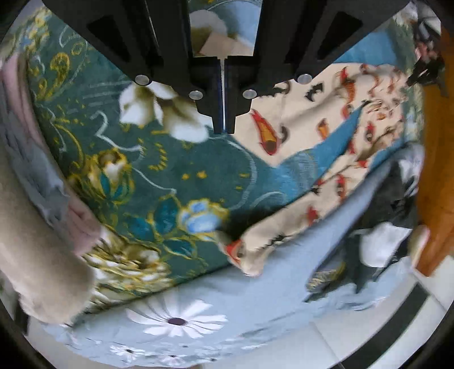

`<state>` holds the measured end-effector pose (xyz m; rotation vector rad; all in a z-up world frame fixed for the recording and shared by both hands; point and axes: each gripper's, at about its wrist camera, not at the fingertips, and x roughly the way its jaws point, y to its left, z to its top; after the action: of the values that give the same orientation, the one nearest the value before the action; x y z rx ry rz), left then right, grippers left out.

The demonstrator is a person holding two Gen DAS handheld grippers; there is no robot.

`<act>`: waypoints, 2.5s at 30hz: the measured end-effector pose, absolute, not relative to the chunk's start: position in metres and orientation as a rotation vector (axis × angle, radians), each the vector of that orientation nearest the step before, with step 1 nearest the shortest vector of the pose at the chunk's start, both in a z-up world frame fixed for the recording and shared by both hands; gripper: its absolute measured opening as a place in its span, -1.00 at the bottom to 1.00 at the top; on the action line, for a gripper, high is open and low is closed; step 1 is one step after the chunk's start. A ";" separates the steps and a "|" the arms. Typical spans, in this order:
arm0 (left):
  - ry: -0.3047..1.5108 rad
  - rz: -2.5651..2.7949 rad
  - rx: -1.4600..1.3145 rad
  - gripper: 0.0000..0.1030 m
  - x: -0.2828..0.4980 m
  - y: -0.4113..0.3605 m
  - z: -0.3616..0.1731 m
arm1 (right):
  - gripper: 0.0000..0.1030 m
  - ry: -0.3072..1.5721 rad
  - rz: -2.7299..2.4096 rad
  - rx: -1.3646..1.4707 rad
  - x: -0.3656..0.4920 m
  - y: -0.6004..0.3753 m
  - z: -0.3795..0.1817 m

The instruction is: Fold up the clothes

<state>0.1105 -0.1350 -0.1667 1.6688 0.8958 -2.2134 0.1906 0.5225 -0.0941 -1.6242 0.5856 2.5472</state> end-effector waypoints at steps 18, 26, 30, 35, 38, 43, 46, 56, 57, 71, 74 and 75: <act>0.908 -2.229 1.684 -0.88 0.107 -0.127 -0.179 | -0.86 0.188 2.496 -1.817 0.193 0.423 -0.152; 0.937 -2.209 1.669 -0.88 0.107 -0.133 -0.183 | -0.95 0.494 2.365 -1.441 0.153 0.579 -0.086; 0.944 -2.201 1.666 -0.88 0.106 -0.132 -0.185 | -0.94 0.557 2.268 -1.413 0.129 0.617 -0.093; 0.962 -2.200 1.656 -0.86 0.108 -0.133 -0.190 | -0.60 0.717 2.284 -1.308 0.168 0.619 -0.090; 0.989 -2.185 1.653 -0.86 0.107 -0.133 -0.196 | -0.40 0.901 2.233 -1.324 0.206 0.614 -0.115; 1.007 -2.173 1.653 -0.85 0.105 -0.130 -0.198 | -0.40 1.251 2.034 -1.327 0.228 0.610 -0.173; 1.079 -2.147 1.632 -0.85 0.107 -0.132 -0.202 | -0.41 1.325 1.950 -1.283 0.227 0.605 -0.184; 1.137 -2.294 1.502 -0.89 0.119 -0.138 -0.148 | -0.91 1.159 2.214 -1.217 0.209 0.583 -0.097; 1.144 -2.324 1.481 -0.89 0.126 -0.144 -0.140 | -0.91 1.141 2.246 -1.192 0.213 0.582 -0.084; 1.154 -2.186 1.614 -0.88 0.219 -0.198 -0.203 | -0.91 1.096 1.941 -1.365 0.325 0.582 -0.163; 1.155 -2.209 1.642 -0.81 0.212 -0.202 -0.197 | -0.90 1.070 1.968 -1.369 0.318 0.581 -0.157; 1.142 -2.205 1.652 -0.81 0.210 -0.205 -0.195 | -0.90 1.060 1.982 -1.369 0.314 0.583 -0.152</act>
<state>0.2105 -0.2047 -0.1949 1.6517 1.1425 -2.2051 0.3139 0.5828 -0.1521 -1.3694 1.0604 1.9825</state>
